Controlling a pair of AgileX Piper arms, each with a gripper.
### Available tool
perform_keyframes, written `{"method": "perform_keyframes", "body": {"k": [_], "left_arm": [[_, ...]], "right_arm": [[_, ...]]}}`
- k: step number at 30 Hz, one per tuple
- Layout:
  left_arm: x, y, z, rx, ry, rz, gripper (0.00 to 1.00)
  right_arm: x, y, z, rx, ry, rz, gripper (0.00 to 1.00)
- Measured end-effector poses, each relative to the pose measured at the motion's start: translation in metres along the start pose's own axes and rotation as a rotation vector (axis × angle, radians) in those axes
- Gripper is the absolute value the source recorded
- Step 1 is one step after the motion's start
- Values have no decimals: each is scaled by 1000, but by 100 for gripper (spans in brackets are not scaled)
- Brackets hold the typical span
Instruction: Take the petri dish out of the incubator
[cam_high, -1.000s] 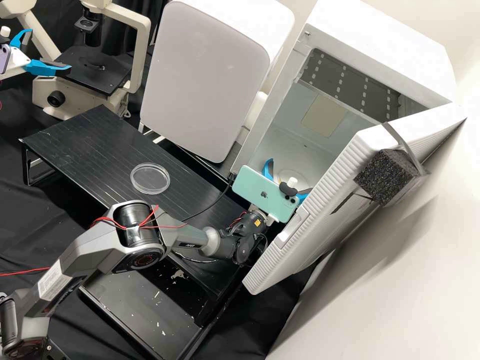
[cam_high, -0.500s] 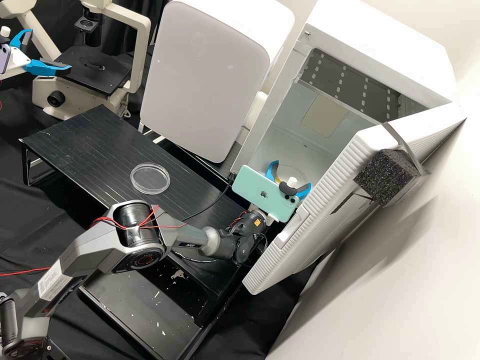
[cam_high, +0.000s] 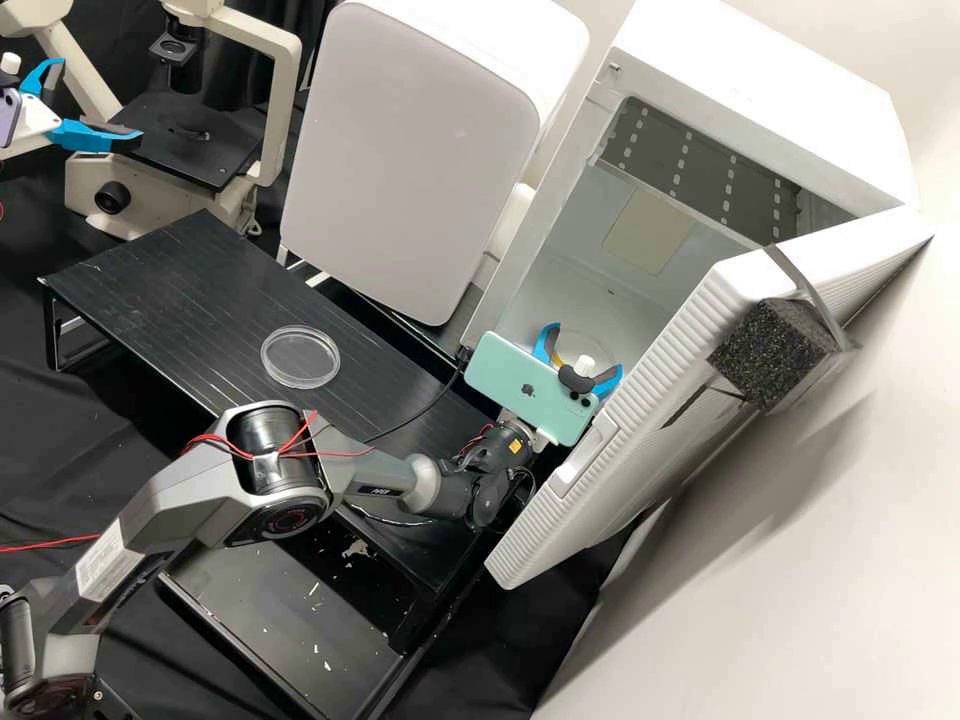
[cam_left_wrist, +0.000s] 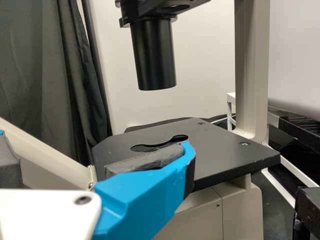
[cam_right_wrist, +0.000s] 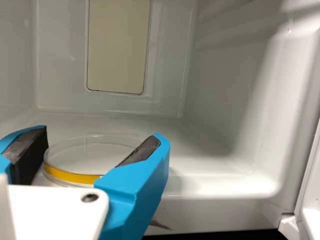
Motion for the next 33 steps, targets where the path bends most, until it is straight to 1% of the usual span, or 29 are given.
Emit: {"method": "perform_keyframes", "body": {"k": [2,7,10,14,19,21,25,27,30,31,33], "left_arm": [[0,0,0,0,0,0,100],[0,0,0,0,0,0,100],[0,0,0,0,0,0,100],[0,0,0,0,0,0,100],[0,0,0,0,0,0,100],[0,0,0,0,0,0,100],[0,0,0,0,0,0,100],[0,0,0,0,0,0,100],[0,0,0,0,0,0,100],[0,0,0,0,0,0,100],[0,0,0,0,0,0,100]], "right_arm": [[0,1,0,0,4,3,0],[-13,1,3,17,20,12,0],[-29,4,2,30,25,22,0],[-49,10,-3,39,42,45,0],[-89,14,-16,61,115,93,0],[-103,12,-24,69,129,100,0],[-133,-3,-49,91,131,82,0],[-147,-15,-63,102,137,56,0],[-161,-37,-83,106,174,1,0],[-167,-45,-90,95,187,-25,0],[-179,-64,-106,54,222,-87,0]]}}
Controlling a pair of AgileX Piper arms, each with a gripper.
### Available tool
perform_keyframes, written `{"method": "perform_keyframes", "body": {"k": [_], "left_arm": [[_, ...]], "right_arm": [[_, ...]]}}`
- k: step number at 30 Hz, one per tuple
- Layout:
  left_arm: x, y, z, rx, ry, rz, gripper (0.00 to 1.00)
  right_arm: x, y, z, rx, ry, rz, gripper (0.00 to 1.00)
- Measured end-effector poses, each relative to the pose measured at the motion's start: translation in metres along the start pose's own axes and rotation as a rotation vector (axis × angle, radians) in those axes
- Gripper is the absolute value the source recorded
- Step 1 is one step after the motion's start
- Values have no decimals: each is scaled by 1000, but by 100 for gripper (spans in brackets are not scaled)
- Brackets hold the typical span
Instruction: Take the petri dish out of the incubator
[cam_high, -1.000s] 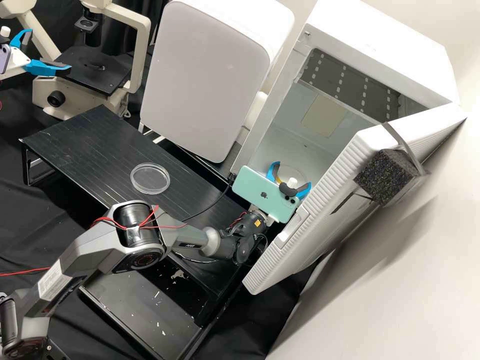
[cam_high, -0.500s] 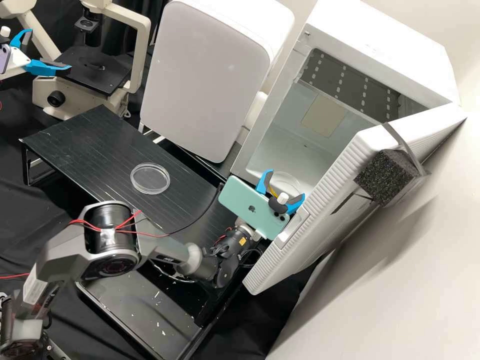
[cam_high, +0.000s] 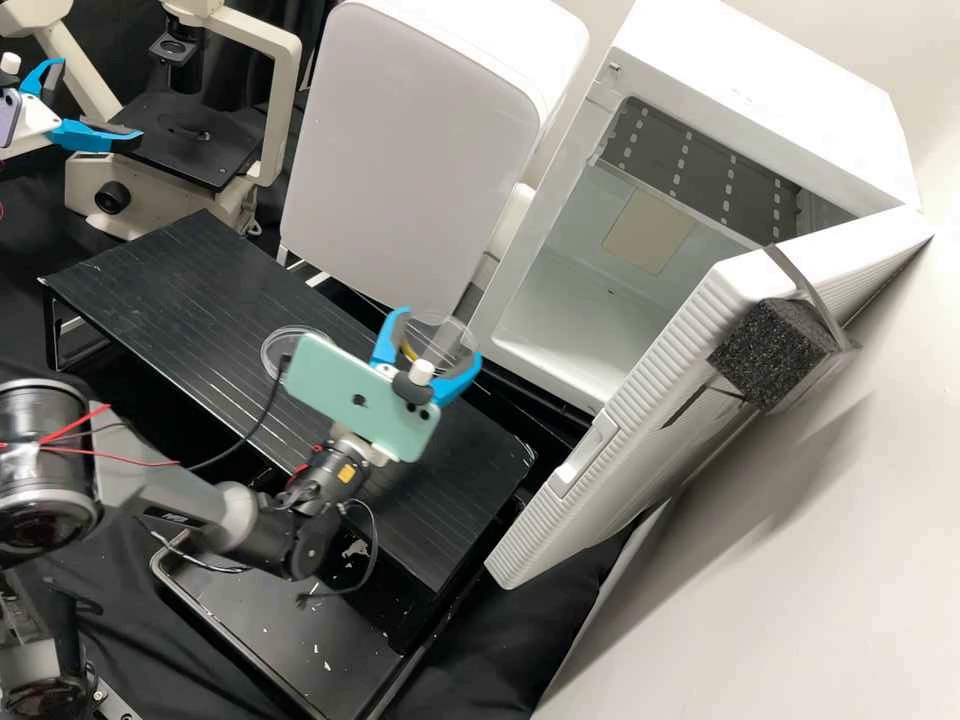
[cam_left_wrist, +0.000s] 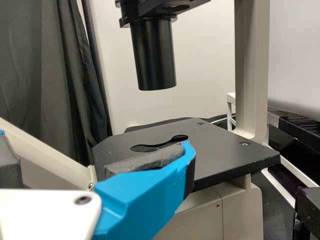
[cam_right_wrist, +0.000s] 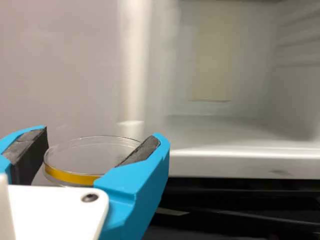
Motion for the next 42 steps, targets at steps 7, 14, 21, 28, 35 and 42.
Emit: {"method": "perform_keyframes", "body": {"k": [7,14,21,28,35,42], "left_arm": [[0,0,0,0,0,0,100],[0,0,0,0,0,0,100],[0,0,0,0,0,0,100],[0,0,0,0,0,0,100],[0,0,0,0,0,0,100],[0,0,0,0,0,0,100]], "right_arm": [[-11,-45,-25,-103,89,-169,0],[-11,-55,-29,-138,115,-203,0],[-13,-61,-30,-152,120,-224,0],[-22,-65,-27,-145,98,-241,0],[-32,-64,-27,-153,76,-229,0],[-37,-70,-28,-149,79,-258,0]]}}
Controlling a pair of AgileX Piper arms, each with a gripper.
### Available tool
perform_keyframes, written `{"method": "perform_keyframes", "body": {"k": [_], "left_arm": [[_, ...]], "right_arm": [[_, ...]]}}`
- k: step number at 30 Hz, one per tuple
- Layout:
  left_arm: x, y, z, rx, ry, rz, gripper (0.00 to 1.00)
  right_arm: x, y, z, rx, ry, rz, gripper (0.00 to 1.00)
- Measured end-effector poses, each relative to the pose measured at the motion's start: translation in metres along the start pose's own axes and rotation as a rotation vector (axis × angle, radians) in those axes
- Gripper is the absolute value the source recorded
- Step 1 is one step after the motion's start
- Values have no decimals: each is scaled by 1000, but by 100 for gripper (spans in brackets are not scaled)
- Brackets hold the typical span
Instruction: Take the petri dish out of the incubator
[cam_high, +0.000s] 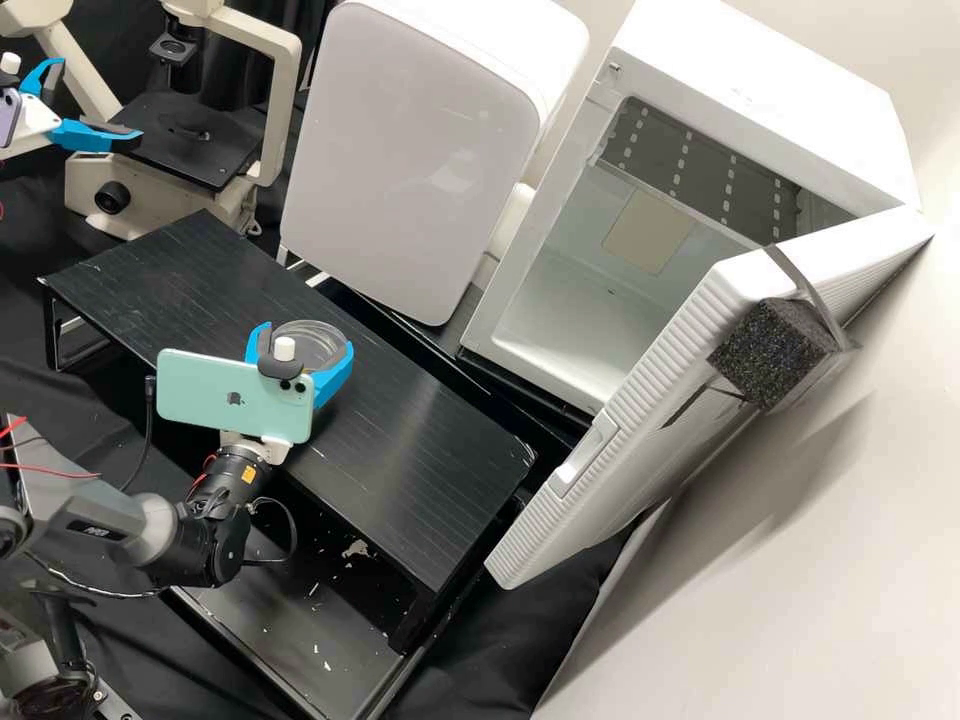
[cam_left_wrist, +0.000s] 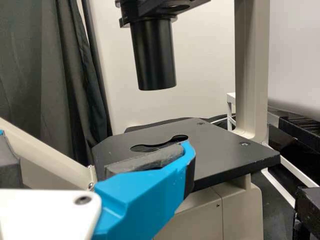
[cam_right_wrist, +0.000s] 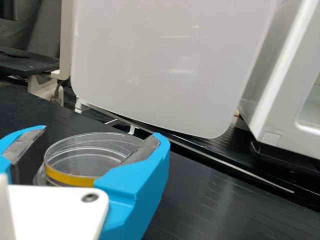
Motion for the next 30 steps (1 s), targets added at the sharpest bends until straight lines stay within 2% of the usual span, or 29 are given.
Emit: {"method": "perform_keyframes", "body": {"k": [14,21,25,30], "left_arm": [[0,0,0,0,0,0,100],[0,0,0,0,0,0,100],[0,0,0,0,0,0,100],[0,0,0,0,0,0,100]], "right_arm": [[2,-3,-5,8,24,-17,0],[-6,9,-8,44,8,44,0],[-8,12,-12,36,18,61,0],[-5,9,-18,36,49,43,0]]}}
